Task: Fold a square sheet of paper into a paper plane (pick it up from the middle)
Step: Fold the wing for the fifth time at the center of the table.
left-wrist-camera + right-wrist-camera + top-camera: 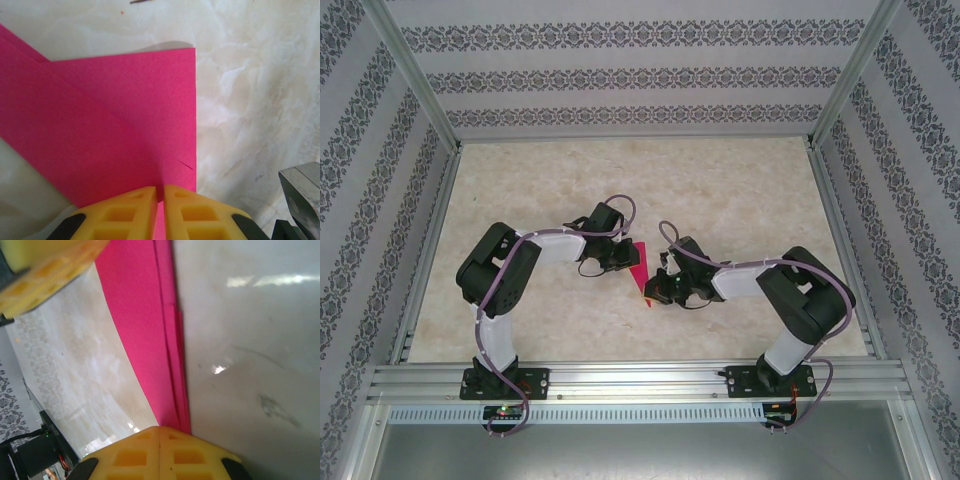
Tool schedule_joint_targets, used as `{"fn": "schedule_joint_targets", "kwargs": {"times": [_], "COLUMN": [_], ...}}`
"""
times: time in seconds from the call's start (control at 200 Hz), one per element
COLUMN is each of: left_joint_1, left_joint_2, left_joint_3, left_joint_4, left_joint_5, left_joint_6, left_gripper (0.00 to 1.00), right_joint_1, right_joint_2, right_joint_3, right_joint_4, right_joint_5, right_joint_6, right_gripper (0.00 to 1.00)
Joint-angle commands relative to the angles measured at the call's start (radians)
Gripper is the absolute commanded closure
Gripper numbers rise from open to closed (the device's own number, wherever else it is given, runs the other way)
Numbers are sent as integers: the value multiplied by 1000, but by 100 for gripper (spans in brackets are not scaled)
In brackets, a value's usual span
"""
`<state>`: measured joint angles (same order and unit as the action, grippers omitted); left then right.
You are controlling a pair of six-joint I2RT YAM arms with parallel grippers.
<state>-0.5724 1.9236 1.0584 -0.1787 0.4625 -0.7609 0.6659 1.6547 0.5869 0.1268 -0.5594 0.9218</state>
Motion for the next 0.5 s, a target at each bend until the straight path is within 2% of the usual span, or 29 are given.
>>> {"fn": "schedule_joint_targets", "kwargs": {"times": [0.0,0.225,0.495], "left_joint_1": [-1,-1,-1], "left_joint_2": [84,91,84], "left_joint_3": [-19,-15,-18], "left_joint_4": [-71,-77,-74], "left_joint_5": [-125,-125,-120], "left_joint_6": [9,6,14], "left_gripper": [84,84,84], "right_joint_1": [19,29,32], "right_joint_2": [-33,-53,-134], "right_joint_3": [-41,-91,-78], "right_joint_4": [-87,-102,-227], "right_joint_5": [-14,-37,17], "right_joint_6": [-18,-22,-60], "right_gripper": [99,98,98]}}
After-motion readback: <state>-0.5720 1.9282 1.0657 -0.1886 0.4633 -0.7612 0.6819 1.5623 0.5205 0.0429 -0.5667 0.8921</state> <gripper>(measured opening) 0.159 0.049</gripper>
